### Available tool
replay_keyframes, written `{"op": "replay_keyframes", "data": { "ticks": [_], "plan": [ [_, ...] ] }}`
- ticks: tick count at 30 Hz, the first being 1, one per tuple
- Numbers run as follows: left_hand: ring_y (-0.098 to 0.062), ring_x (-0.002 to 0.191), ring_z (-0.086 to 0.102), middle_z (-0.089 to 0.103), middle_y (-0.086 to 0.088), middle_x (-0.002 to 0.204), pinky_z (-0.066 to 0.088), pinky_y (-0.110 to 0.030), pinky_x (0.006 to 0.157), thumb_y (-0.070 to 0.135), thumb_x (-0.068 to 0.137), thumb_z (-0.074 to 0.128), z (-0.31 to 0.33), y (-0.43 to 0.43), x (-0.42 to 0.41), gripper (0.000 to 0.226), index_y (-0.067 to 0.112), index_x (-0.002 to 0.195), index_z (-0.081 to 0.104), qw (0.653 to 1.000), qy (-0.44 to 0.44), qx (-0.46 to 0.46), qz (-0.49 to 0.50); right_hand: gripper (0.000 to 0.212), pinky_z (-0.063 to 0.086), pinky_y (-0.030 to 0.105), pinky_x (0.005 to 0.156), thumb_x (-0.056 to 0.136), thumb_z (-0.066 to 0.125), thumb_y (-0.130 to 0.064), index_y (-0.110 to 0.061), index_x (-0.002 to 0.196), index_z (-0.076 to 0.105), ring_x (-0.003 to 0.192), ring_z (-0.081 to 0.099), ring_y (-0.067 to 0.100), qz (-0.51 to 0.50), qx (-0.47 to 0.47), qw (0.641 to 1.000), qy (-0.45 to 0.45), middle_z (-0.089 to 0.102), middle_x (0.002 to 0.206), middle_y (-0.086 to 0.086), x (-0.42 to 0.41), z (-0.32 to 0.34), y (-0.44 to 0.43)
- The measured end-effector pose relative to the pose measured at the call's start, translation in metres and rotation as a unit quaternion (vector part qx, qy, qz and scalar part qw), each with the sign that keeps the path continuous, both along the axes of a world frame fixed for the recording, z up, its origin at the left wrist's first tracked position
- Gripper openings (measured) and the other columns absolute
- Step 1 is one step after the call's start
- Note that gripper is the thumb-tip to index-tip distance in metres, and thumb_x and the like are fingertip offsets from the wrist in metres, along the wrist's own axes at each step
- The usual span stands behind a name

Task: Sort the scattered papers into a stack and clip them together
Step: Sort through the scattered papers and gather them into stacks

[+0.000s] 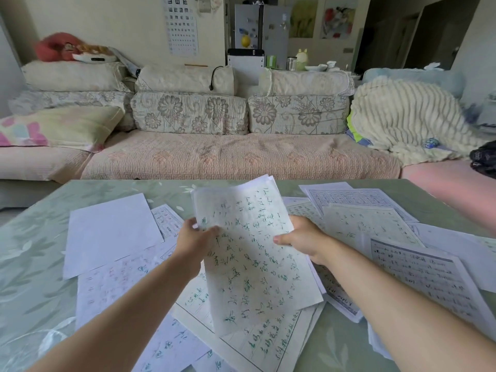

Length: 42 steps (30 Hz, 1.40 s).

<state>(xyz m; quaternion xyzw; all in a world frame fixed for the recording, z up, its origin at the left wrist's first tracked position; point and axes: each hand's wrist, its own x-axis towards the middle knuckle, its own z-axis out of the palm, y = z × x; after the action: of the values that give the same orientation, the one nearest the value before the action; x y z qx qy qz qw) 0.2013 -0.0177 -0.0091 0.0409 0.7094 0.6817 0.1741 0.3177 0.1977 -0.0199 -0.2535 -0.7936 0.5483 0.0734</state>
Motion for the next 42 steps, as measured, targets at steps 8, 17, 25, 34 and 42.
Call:
{"op": "replay_keyframes", "data": {
  "ticks": [8, 17, 25, 34, 42],
  "plan": [
    [-0.023, 0.114, 0.056, 0.064, -0.001, 0.121, 0.048, -0.035, 0.093, 0.016, 0.089, 0.051, -0.008, -0.055, -0.016, 0.033, 0.02, 0.12, 0.062, 0.862, 0.261, -0.403, -0.165, 0.029, 0.052, 0.017, 0.071, 0.084, 0.076, -0.005, -0.015, 0.11, 0.068, 0.091, 0.068, 0.006, -0.009, 0.016, 0.999, -0.036, 0.074, 0.105, -0.004, 0.015, 0.005, -0.007],
    [-0.029, 0.134, 0.024, 0.029, -0.01, 0.143, 0.039, -0.049, 0.105, 0.074, 0.057, 0.073, -0.018, -0.082, 0.003, 0.115, 0.015, 0.147, 0.029, 0.725, 0.211, -0.605, -0.253, 0.057, 0.052, 0.037, 0.096, 0.078, 0.081, -0.027, -0.012, 0.129, 0.059, 0.107, 0.065, 0.022, 0.026, 0.142, 0.973, -0.182, 0.067, 0.123, 0.006, 0.028, -0.015, -0.013],
    [-0.021, 0.089, 0.055, 0.059, -0.005, 0.11, 0.048, -0.026, 0.073, 0.036, 0.077, 0.075, -0.002, -0.078, -0.003, 0.054, 0.009, 0.12, 0.056, 0.763, 0.159, -0.582, -0.23, 0.045, 0.047, 0.03, 0.091, 0.084, 0.077, -0.027, -0.014, 0.123, 0.058, 0.108, 0.061, 0.016, 0.05, 0.181, 0.964, -0.189, 0.062, 0.121, -0.003, 0.031, -0.007, -0.019],
    [-0.019, 0.073, 0.063, 0.07, -0.005, 0.089, 0.056, -0.027, 0.063, 0.008, 0.089, 0.046, 0.004, -0.091, -0.021, 0.029, 0.021, 0.091, 0.071, 0.953, 0.024, -0.272, -0.132, 0.015, 0.051, 0.027, 0.081, 0.087, 0.074, -0.027, -0.02, 0.097, 0.066, 0.093, 0.067, 0.01, 0.078, 0.185, 0.969, -0.146, 0.071, 0.098, -0.006, 0.031, 0.001, -0.02],
    [-0.014, 0.083, 0.067, 0.072, 0.002, 0.093, 0.05, -0.022, 0.062, 0.009, 0.078, 0.077, 0.01, -0.084, -0.017, 0.034, 0.021, 0.109, 0.07, 0.949, 0.113, -0.243, -0.167, 0.024, 0.049, 0.026, 0.081, 0.088, 0.071, -0.027, -0.018, 0.11, 0.067, 0.099, 0.065, 0.017, 0.047, 0.15, 0.981, -0.114, 0.07, 0.106, 0.0, 0.014, 0.001, -0.047]
  ]
}}
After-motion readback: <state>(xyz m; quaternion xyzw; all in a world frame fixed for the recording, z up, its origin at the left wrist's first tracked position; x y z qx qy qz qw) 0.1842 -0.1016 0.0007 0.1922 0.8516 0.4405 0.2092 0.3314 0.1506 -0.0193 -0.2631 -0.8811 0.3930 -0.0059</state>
